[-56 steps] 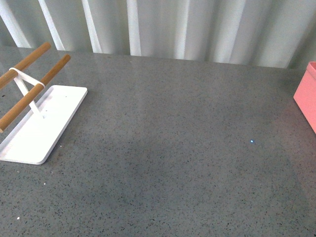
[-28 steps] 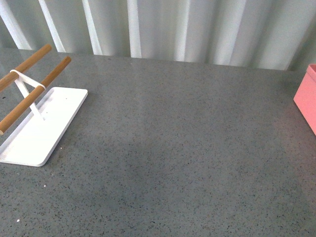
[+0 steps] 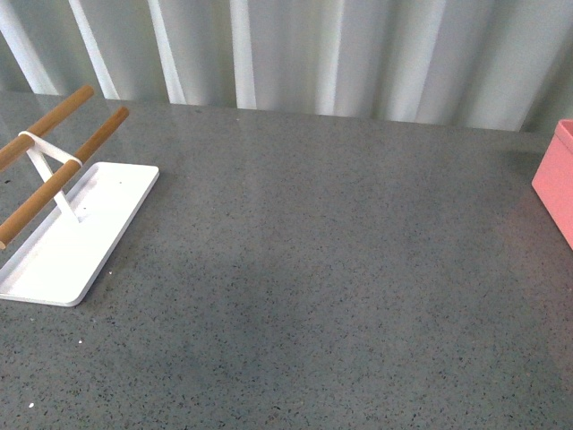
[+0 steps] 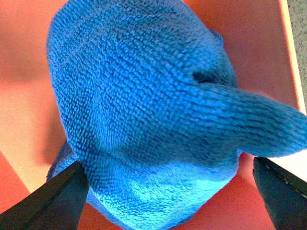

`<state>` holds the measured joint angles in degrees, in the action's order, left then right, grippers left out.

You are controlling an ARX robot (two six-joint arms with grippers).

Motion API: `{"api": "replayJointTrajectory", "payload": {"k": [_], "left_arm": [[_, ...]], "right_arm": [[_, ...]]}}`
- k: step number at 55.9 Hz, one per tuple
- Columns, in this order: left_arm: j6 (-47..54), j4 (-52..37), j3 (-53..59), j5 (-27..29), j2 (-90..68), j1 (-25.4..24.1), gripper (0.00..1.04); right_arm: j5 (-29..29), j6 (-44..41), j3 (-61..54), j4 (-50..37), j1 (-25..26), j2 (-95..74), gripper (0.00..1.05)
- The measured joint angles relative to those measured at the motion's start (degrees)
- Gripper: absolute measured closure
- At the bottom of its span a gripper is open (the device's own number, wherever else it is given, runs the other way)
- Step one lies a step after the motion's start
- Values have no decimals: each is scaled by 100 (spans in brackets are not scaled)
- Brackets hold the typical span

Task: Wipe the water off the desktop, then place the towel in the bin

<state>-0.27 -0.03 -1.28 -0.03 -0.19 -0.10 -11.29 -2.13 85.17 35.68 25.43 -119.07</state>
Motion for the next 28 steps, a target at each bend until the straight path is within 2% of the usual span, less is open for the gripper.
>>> {"api": "replayJointTrajectory", "payload": {"k": [24,28], "left_arm": [[0,0,0,2,0,0,7],[0,0,0,2,0,0,7]], "right_arm": [[450,33,402,-74,-201,953,7],[603,35,319,-376,-267,1244,7]]}}
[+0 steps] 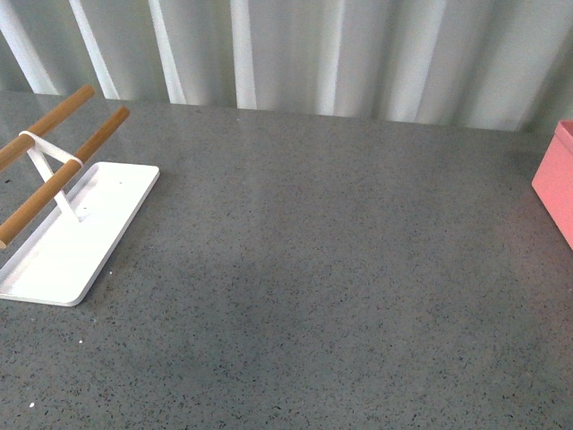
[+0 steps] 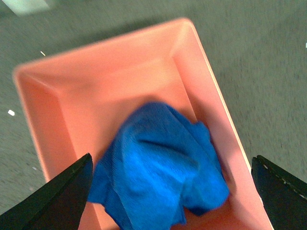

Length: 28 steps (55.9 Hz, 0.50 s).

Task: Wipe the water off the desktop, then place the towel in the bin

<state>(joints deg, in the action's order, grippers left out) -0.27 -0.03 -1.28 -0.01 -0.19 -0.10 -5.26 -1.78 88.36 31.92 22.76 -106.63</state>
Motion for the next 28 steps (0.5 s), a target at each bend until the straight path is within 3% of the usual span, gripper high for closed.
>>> {"api": "replayJointTrajectory", "payload": {"k": [13,28], "left_arm": [[0,0,0,0,0,0,7],[0,0,0,0,0,0,7]], "right_arm": [[603,-514,-1279,-1937,-201,1392,7],[1344,-1296,-3250,-3305,-411,3029,7]]}}
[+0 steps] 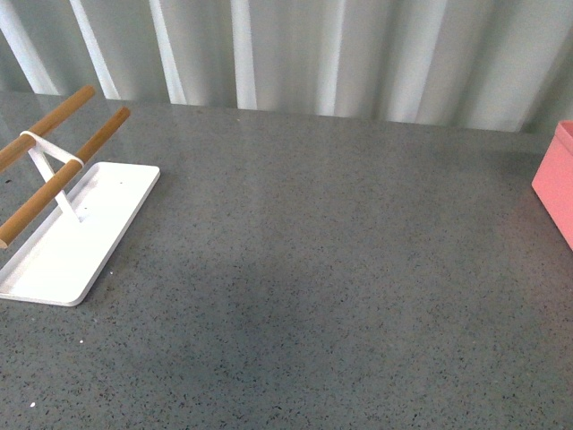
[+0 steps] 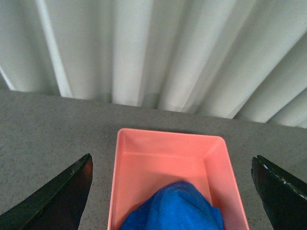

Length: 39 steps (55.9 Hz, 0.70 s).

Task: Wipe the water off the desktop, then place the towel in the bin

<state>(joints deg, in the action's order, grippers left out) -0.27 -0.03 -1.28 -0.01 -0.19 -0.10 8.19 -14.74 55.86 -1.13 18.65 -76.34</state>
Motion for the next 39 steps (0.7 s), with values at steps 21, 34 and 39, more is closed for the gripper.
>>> {"api": "replayJointTrajectory", "payload": {"k": [21,34,39], "left_arm": [[0,0,0,0,0,0,7],[0,0,0,0,0,0,7],[0,0,0,0,0,0,7]], "right_arm": [[166,1355,-3720,-3812,-876,1764,87],[-131,1373,-4426,-3818,-1193,2509,101],[-234,1373,-4636,-3738,-1290,2793,101]]}}
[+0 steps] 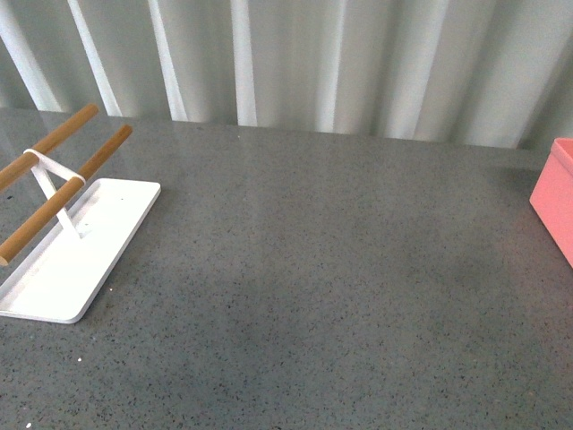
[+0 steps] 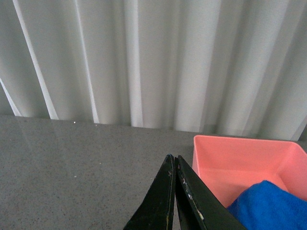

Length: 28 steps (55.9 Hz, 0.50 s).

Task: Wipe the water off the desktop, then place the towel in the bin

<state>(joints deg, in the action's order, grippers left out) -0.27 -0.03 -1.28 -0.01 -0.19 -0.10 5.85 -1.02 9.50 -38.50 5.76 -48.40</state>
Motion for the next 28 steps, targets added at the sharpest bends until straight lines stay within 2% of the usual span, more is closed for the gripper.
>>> {"api": "replayJointTrajectory", "payload": {"k": [4,6,13,28], "left_arm": [[0,0,0,0,0,0,7],[0,0,0,0,0,0,7],[0,0,0,-2,0,0,7],[0,0,0,0,0,0,7]], "right_arm": [[-149,0,-175,120,-109,278,101],[-487,2,-262,212,-339,450,101],[-514,0,-435,420,-560,833,101],[-553,2,-678,960,-560,1631,101]]}}
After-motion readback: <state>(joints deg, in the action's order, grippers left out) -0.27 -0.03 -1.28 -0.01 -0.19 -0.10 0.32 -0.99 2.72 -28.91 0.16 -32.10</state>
